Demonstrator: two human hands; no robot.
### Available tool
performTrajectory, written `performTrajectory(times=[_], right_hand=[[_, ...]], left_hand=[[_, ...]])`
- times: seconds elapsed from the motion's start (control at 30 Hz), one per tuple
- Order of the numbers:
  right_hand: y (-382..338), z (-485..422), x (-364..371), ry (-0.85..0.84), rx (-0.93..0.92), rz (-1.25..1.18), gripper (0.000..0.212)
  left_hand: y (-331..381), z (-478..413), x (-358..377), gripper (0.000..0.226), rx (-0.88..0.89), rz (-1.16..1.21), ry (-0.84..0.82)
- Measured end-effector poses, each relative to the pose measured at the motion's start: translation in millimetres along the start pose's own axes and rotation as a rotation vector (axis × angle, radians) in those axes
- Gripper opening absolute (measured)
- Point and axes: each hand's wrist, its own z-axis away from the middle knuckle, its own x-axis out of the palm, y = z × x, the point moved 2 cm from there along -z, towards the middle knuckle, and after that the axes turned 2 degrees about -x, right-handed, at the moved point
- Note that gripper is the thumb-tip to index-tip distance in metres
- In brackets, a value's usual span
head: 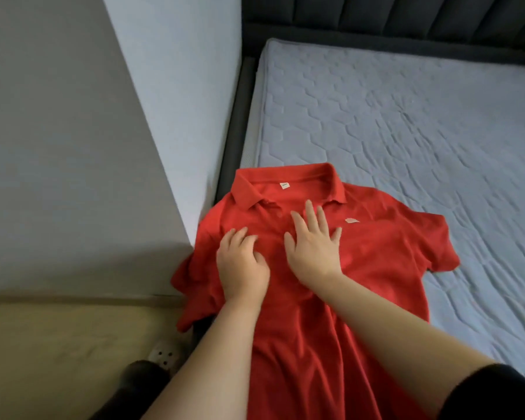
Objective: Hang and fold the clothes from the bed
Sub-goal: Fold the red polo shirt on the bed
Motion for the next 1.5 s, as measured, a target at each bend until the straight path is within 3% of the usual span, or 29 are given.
performTrajectory(times=[0.1,0.2,0.27,0.33,0.43,0.5,0.6,0.73,0.8,0.93,1.03,1.13,1.2,1.33,1.43,1.5], right_hand=[[13,14,31,-0.117,0.115,0.046,0.060],[11,18,42,-0.032,0.113,0.088,0.062],[10,17,47,0.012,0.116,0.098,0.063],[11,15,51,0.006,0.116,0.143,0.064],[10,11,54,-0.063,0.121,0.216,0.065],[6,10,51,-0.103,0.121,0.252,0.065],[0,9,37,-0.148,0.127,0.239,0.064],[-16,40,10,-0.145,0.138,0.035,0.063],[-23,75,5,-0.118,0.099,-0.001,0.062],[-26,143,11,-0.110,0.112,0.008,0.059],[-22,178,21,-0.076,0.123,-0.054,0.054],[-20,192,26,0.078,0.116,-0.165,0.050],[-23,189,29,0.120,0.138,-0.143,0.053],[-28,183,33,0.126,0.122,-0.067,0.054],[-25,182,34,0.136,0.112,-0.047,0.059],[-25,182,33,0.145,0.109,-0.071,0.061]], left_hand=[[-32,2,-22,0.039,-0.314,-0.002,0.105],[-56,8,-31,0.027,-0.328,-0.010,0.123],[-79,13,-33,0.019,-0.445,0.026,0.117],[-107,19,-32,0.033,-0.635,0.104,-0.034],[-132,35,-31,0.053,-0.734,0.373,-0.452],[-137,42,-38,0.050,-0.712,0.231,-0.483],[-117,45,-57,0.045,-0.557,-0.043,-0.331],[-70,59,-80,0.029,-0.249,-0.224,-0.365],[-54,68,-87,0.017,-0.269,-0.214,-0.363],[-39,85,-75,0.043,-0.504,-0.026,-0.592],[-44,90,-67,0.038,-0.596,0.177,-0.647],[-50,85,-56,0.023,-0.908,0.674,-0.602],[-51,79,-50,0.017,-1.098,1.068,-0.480],[-53,77,-42,0.016,-1.243,1.613,-0.409],[-59,77,-46,0.015,-1.197,1.624,-0.407],[-71,70,-55,0.013,-1.101,1.501,-0.262]])
